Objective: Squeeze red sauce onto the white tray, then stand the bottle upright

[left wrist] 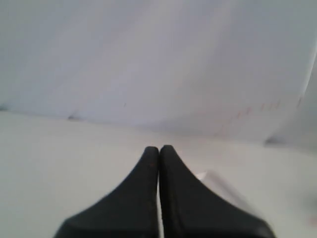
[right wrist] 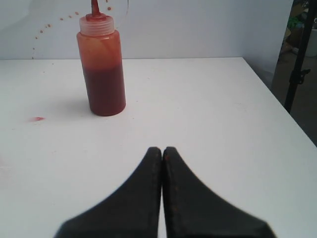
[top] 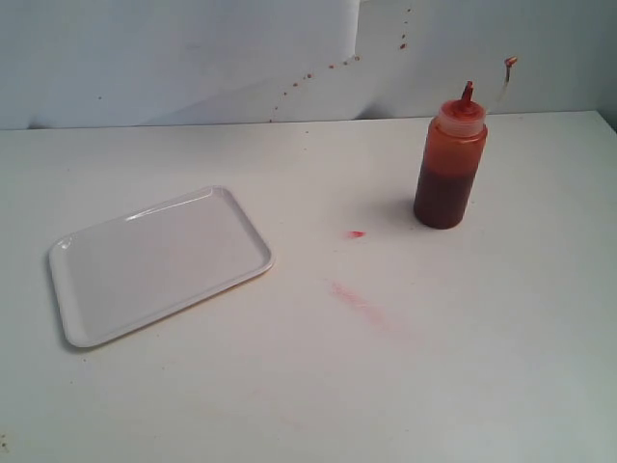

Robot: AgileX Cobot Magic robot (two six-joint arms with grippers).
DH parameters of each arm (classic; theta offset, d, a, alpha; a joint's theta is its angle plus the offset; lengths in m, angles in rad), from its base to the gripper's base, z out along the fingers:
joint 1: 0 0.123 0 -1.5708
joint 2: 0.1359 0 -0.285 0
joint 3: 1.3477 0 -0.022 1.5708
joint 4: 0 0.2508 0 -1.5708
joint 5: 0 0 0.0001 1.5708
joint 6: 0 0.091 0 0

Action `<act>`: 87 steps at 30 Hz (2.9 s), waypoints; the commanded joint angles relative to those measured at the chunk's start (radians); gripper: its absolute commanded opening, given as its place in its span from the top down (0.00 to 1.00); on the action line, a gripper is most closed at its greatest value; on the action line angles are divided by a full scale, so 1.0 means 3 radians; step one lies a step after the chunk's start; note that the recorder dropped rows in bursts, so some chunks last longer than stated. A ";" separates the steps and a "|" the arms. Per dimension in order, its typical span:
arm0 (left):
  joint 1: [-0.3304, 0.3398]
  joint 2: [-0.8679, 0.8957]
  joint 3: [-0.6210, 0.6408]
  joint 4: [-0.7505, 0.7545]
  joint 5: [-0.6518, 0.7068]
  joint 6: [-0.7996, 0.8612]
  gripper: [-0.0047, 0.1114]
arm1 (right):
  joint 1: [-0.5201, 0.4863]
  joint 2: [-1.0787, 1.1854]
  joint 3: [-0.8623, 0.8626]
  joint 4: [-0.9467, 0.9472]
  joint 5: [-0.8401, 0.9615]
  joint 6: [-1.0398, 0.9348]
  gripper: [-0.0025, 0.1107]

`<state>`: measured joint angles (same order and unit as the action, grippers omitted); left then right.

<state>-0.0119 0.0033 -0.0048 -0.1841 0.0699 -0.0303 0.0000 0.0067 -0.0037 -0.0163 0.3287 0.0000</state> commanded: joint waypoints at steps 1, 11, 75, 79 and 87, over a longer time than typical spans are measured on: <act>0.0000 -0.0011 0.0016 -0.0581 -0.1231 -0.0627 0.94 | 0.0004 -0.0022 0.0012 -0.0042 -0.0011 0.0000 0.98; 0.0007 0.1092 -0.0523 0.1701 -0.2830 -0.1787 0.94 | 0.0004 -0.0022 0.0012 -0.0042 -0.0011 0.0000 0.98; -0.1792 0.8220 -0.5196 0.3082 -0.2664 -0.2046 0.06 | 0.0004 -0.0022 0.0012 -0.0042 -0.0011 0.0000 0.98; -0.1856 0.8267 -0.5355 0.2895 -0.2282 -0.1991 0.06 | 0.0004 -0.0022 0.0012 -0.0042 -0.0011 0.0000 0.98; -0.1981 0.8631 -0.5829 0.2941 -0.2030 -0.2235 0.06 | 0.0004 -0.0022 0.0012 -0.0042 -0.0011 0.0000 0.98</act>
<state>-0.5829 2.5576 -1.7111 0.7036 -0.5835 -0.6807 0.0000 0.0053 -0.0037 -0.0163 0.3287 0.0000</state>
